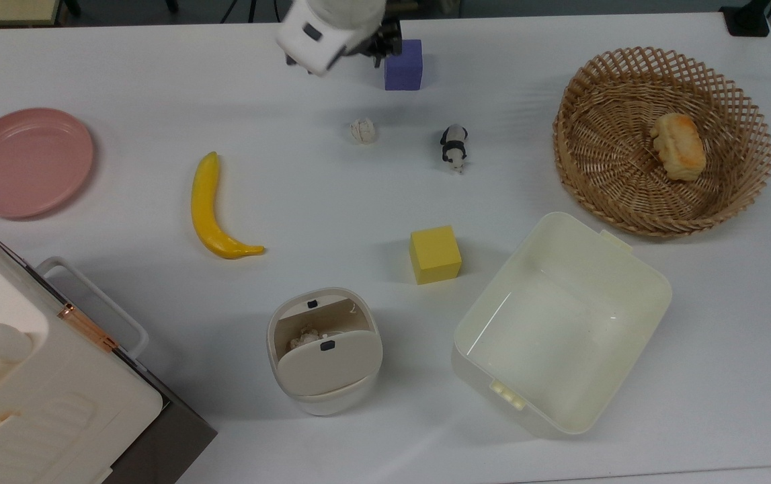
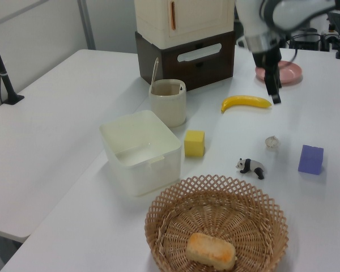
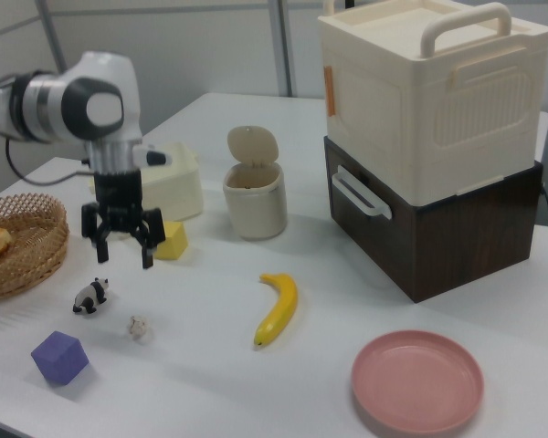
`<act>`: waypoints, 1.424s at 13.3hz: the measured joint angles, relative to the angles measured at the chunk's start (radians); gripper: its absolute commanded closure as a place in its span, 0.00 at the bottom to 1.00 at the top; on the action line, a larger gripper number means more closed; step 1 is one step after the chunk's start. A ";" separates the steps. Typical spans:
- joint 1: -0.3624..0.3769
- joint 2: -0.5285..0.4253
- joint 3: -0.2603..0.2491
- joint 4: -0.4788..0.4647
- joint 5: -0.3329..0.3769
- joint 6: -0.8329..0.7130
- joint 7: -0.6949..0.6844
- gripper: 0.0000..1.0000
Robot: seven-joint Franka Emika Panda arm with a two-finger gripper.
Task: Grab it up and put it in the trash
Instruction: 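Lower the gripper and close it on the small white figurine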
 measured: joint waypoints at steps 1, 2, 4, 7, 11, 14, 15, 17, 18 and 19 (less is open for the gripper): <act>0.010 0.001 0.000 -0.036 -0.006 0.038 0.000 0.07; 0.017 0.002 0.000 -0.075 -0.012 0.081 0.000 0.11; 0.024 0.014 0.000 -0.155 -0.022 0.180 -0.001 0.16; 0.027 0.034 0.000 -0.202 -0.022 0.279 -0.004 0.22; 0.043 0.068 0.001 -0.255 -0.022 0.381 -0.005 0.37; 0.055 0.102 0.010 -0.255 -0.022 0.430 -0.005 0.64; 0.058 0.113 0.014 -0.255 -0.022 0.445 -0.005 0.69; 0.060 0.123 0.015 -0.254 -0.022 0.451 -0.005 0.71; 0.061 0.122 0.015 -0.250 -0.022 0.451 -0.005 0.71; 0.061 0.120 0.015 -0.242 -0.022 0.448 -0.005 0.71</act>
